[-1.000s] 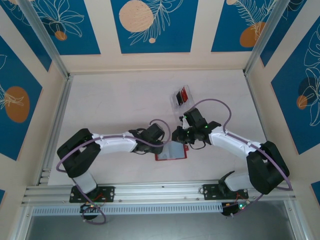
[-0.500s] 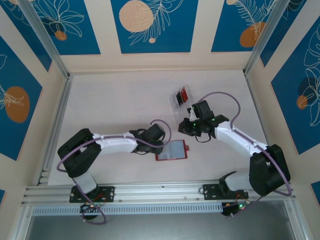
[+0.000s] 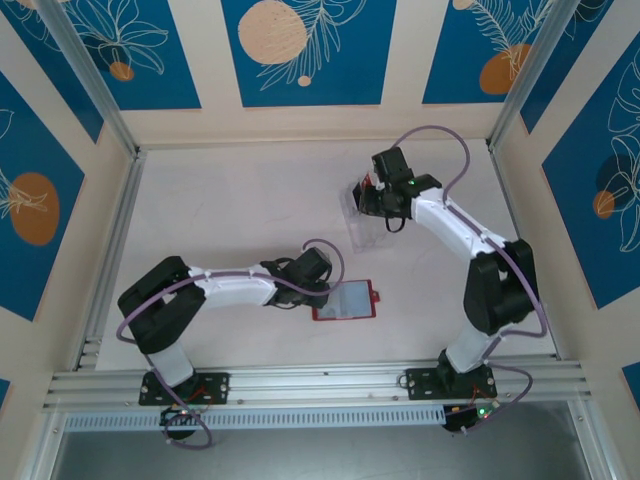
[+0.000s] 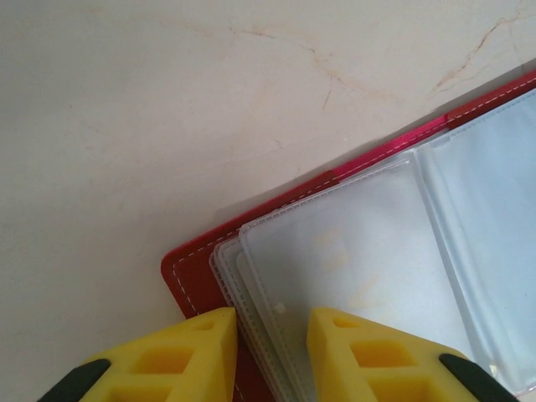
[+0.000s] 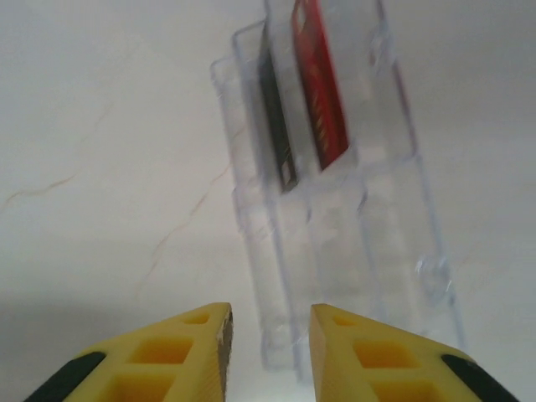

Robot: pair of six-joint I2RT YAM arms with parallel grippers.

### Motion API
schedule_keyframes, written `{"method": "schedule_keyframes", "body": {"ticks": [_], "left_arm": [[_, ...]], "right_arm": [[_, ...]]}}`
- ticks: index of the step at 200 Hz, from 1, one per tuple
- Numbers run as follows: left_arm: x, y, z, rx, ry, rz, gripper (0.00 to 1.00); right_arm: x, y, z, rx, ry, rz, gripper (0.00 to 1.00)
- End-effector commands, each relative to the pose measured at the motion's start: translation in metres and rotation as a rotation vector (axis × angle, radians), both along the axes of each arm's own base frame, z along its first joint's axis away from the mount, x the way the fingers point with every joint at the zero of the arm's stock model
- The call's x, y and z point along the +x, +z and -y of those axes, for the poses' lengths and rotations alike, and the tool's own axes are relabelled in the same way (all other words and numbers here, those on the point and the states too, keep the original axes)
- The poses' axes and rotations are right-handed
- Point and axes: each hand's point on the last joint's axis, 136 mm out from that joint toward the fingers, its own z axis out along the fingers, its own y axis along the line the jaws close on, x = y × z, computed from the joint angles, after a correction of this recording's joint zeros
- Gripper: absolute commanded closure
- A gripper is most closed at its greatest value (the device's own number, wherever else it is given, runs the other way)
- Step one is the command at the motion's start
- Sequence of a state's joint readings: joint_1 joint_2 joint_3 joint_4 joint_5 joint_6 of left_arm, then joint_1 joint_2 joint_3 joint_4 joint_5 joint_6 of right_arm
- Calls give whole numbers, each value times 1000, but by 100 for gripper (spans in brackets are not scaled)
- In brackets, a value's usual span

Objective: Put the credit cards into the card holder
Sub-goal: Pick up the credit card from the storage box.

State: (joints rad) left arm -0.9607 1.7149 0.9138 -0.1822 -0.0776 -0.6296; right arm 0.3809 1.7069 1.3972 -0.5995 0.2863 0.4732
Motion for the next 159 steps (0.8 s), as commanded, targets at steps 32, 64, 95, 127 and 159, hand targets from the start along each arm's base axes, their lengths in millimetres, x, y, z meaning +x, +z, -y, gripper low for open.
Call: {"method": "schedule_keyframes", "body": {"ticks": [32, 64, 95, 127, 159], "left_arm": [[-17, -25, -5, 51, -16, -77, 72], [-18, -27, -5, 47, -17, -85, 72], [-19, -28, -4, 44, -16, -88, 72], [-19, -29, -2, 39, -14, -91, 72], [-19, -30, -2, 36, -11, -95, 72]], "right_arm": [[51, 0, 21, -183, -19, 32, 68], [72, -7, 18, -177, 4, 23, 69], [85, -11, 14, -186, 29, 33, 70], [93, -17, 13, -205, 44, 23, 71], [97, -24, 10, -205, 60, 13, 72]]}}
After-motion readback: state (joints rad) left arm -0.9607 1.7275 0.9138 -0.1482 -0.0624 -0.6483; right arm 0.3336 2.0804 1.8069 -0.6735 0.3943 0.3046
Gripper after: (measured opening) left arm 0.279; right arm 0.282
